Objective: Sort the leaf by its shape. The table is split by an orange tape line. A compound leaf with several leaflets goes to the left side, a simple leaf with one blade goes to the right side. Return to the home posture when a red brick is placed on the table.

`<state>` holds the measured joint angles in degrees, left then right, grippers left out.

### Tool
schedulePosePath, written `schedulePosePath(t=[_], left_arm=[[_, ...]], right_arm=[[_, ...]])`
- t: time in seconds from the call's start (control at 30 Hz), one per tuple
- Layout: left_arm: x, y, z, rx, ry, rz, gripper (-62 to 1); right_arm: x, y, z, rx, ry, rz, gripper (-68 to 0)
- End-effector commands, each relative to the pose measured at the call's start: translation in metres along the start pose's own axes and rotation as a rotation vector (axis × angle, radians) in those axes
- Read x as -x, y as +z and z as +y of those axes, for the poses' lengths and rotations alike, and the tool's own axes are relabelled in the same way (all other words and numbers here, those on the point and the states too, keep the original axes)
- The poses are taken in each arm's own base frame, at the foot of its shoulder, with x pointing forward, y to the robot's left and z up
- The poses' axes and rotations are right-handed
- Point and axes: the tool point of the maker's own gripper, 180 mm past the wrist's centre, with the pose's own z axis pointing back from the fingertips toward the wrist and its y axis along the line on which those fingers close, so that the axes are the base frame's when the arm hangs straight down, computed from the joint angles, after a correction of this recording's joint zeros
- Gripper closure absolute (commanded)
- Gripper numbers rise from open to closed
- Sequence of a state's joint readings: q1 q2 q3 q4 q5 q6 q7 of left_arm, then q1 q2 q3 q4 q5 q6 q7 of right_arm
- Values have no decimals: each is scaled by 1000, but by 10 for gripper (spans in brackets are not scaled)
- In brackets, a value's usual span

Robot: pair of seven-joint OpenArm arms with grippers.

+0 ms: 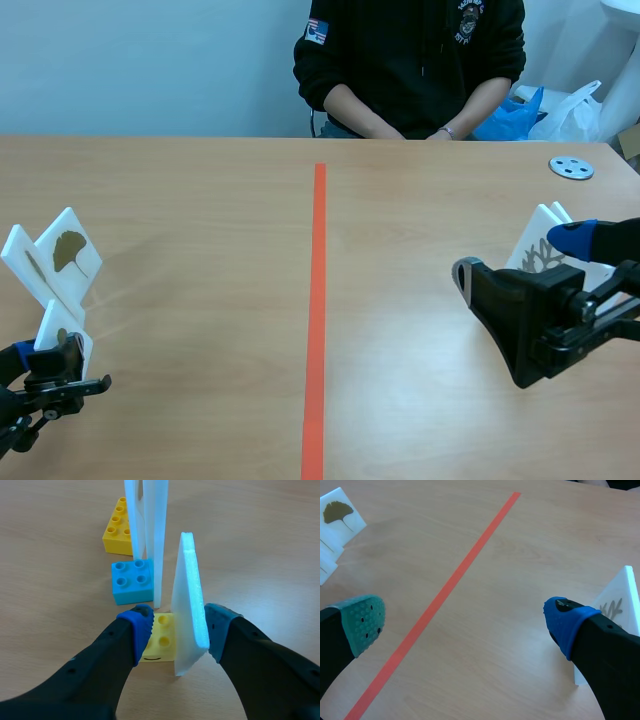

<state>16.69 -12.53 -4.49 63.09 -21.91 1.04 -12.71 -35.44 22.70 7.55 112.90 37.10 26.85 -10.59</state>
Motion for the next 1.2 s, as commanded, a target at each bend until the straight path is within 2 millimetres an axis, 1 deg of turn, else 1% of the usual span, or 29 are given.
schedulePosePath(t=[0.0,0.1,0.2,0.33,0.4,0.5,0.53,0.63,0.67,0.77,0.8,0.87,0.93,1.03,1.1,1.17], left_arm=[[-14,1,5,-10,-5,-48,-293],[-27,3,14,-30,-9,-79,-317],[-46,9,20,-34,-25,-123,-352],[-78,25,22,-27,-32,-196,-406],[-95,35,18,-11,-23,-230,-433],[-121,52,5,39,-29,-282,-469],[-130,58,-1,60,-27,-302,-470],[-160,77,-25,149,-36,-363,-474],[-169,84,-36,189,-38,-380,-497],[-187,102,-72,340,-49,-393,-607],[-190,109,-84,394,-54,-389,-623],[-194,119,-106,499,-72,-378,-623],[-193,125,-120,568,-92,-355,-623],[-177,124,-130,618,-125,-271,-623],[-167,124,-135,640,-139,-221,-623],[-163,126,-141,663,-138,-208,-623]], right_arm=[[-13,0,1,-7,17,-36,-679],[-13,0,1,-7,17,-36,-679],[-13,0,1,-7,17,-37,-679],[-13,0,1,-7,17,-37,-679],[-13,0,1,-7,17,-37,-679],[-13,0,1,-7,17,-37,-679],[-13,0,1,-7,17,-37,-679],[-13,0,1,-7,17,-37,-679],[-13,0,1,-7,17,-37,-679],[-13,0,0,-7,17,-37,-679],[-13,0,0,-6,17,-37,-679],[-14,1,-1,-1,20,-38,-679],[-15,2,-4,6,23,-39,-679],[-17,4,-8,16,30,-44,-679],[-19,4,-7,7,36,-48,-679],[-20,5,-5,2,39,-51,-679]])
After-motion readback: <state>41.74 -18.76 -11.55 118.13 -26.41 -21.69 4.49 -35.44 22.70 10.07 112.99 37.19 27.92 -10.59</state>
